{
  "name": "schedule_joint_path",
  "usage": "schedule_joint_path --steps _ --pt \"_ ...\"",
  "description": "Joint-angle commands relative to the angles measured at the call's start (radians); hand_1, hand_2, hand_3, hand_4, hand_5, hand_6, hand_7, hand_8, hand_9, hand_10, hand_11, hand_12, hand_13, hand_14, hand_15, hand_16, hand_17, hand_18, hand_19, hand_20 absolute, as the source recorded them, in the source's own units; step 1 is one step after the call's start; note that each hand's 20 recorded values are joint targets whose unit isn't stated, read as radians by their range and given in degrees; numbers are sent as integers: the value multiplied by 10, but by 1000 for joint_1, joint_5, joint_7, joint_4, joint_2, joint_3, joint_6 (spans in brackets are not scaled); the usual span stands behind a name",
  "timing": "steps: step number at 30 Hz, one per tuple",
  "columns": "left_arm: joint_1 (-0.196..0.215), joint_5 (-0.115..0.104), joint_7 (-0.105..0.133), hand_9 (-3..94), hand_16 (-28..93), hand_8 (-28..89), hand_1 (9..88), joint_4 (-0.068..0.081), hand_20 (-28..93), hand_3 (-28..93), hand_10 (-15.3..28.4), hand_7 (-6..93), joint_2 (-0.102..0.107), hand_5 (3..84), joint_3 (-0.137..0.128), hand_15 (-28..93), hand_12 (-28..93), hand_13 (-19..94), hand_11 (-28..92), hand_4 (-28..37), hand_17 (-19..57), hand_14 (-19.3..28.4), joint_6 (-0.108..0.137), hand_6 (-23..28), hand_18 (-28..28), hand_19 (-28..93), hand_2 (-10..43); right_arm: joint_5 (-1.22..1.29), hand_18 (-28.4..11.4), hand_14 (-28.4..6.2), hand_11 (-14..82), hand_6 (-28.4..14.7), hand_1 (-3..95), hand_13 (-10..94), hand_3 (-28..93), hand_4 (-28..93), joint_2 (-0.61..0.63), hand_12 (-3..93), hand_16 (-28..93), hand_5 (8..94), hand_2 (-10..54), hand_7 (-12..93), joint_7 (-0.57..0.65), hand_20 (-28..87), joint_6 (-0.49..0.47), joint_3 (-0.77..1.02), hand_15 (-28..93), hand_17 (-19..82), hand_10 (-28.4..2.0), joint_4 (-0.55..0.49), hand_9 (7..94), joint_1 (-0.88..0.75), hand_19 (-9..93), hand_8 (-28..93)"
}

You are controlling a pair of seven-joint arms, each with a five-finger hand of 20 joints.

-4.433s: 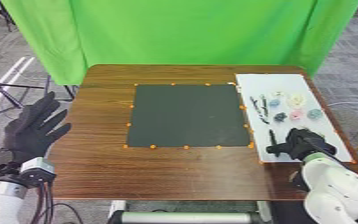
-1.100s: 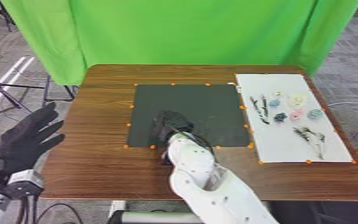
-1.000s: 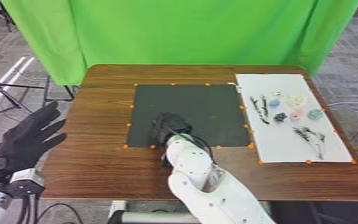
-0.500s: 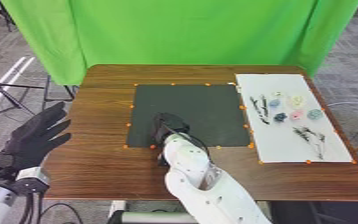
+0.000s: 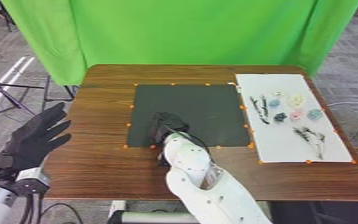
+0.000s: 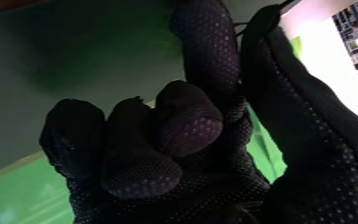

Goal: Arrange flowers

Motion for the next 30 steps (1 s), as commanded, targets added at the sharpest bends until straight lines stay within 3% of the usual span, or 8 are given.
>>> schedule_joint_path --steps 1,10,15,16,21,24,27,30 --pt "14 6 -5 164 95 -90 234 -3 99 686 87 176 -9 210 -2 121 219 120 93 -282 -130 112 -10 8 187 350 -54 -22 -224 -92 610 5 268 784 792 -236 2 503 408 816 -38 414 9 668 -35 -2 827 466 -93 26 836 -19 932 -98" --pt "20 6 -4 164 94 -90 234 -6 100 687 86 176 -15 210 -5 121 219 120 94 -282 -131 112 -4 7 188 350 -54 -81 -225 -91 610 3 253 784 784 -242 17 500 407 820 -39 410 18 672 -25 -9 828 469 -94 39 837 -3 932 -97" --pt "40 8 12 164 94 -90 233 -16 100 688 87 176 -28 210 -13 119 218 120 94 -282 -130 112 5 8 187 350 -53 -72 -226 -97 617 -1 250 764 787 -238 67 510 415 797 -40 422 54 668 -1 -45 833 445 -100 40 820 50 932 -95" --pt "45 9 14 164 94 -90 234 -18 99 688 87 175 -32 210 -17 119 218 120 93 -282 -130 112 1 8 187 350 -53 -19 -226 -98 618 -2 250 763 787 -237 75 512 416 795 -41 425 64 668 -31 -32 833 442 -101 20 818 53 932 -96" --pt "68 14 32 164 94 -90 234 -28 100 688 87 176 -57 210 -27 120 218 120 94 -282 -131 112 11 8 188 351 -52 6 -227 -100 626 -2 233 764 783 -239 149 512 413 793 -47 431 64 670 0 -50 840 442 -102 -37 817 74 932 -98" --pt "70 15 32 164 94 -90 233 -29 100 688 88 175 -65 210 -31 121 218 120 95 -282 -131 112 4 8 188 351 -51 20 -227 -104 627 -8 228 748 783 -238 196 516 416 781 -45 432 57 669 11 -23 841 428 -106 -74 807 74 932 -98" --pt "75 17 41 164 94 -90 234 -35 100 687 88 176 -77 210 -37 121 218 120 95 -282 -131 112 5 8 188 351 -50 38 -226 -123 616 -21 236 689 783 -232 291 498 398 715 -34 419 71 623 68 11 832 371 -131 -135 730 61 932 -108" --pt "82 20 46 164 94 -90 234 -39 99 689 87 175 -81 210 -47 121 218 120 95 -282 -131 113 5 8 188 351 -51 68 -228 -129 618 -24 242 670 785 -231 405 494 391 693 -42 422 96 617 128 75 835 356 -134 -198 716 40 932 -110"
